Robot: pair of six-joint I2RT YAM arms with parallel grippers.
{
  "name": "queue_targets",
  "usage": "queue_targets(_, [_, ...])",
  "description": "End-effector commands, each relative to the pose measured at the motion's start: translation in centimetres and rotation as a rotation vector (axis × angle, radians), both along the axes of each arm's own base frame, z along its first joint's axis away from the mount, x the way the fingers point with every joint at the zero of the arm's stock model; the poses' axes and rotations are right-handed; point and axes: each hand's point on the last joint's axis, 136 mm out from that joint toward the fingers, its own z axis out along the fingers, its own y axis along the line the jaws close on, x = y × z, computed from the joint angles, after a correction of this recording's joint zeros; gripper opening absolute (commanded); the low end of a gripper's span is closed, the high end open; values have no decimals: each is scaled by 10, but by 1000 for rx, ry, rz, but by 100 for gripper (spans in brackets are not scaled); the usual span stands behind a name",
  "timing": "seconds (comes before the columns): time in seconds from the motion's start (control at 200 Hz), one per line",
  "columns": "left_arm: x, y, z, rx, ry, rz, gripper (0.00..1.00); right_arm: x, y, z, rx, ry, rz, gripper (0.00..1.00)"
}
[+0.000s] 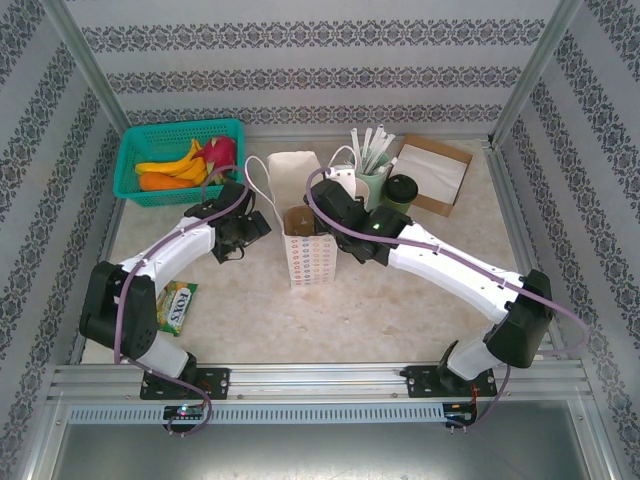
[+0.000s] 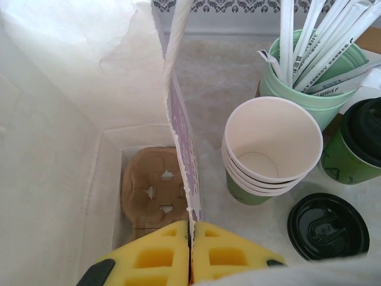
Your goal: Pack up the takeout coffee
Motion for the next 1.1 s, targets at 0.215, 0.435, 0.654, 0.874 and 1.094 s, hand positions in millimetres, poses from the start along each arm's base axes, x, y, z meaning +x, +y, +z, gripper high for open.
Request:
queue_targets(0.215, [4, -6, 9, 19, -8, 6, 100, 10, -2, 3, -34, 28, 68, 4])
queue_targets(0.435, [1, 12, 20, 75, -52, 71, 100, 13, 0, 2, -22, 41, 96, 8])
queue_targets(0.654, [-3, 22, 25, 106, -71, 112, 100, 16, 5, 4, -16, 46, 133, 10])
queue_targets(0.874, [-10, 39, 37, 147, -123, 181, 100, 17, 12, 6, -1, 49, 184, 10])
queue_targets(1.094, [-14, 52, 47, 187, -162, 222, 100, 16, 19, 6, 17, 52, 219, 10])
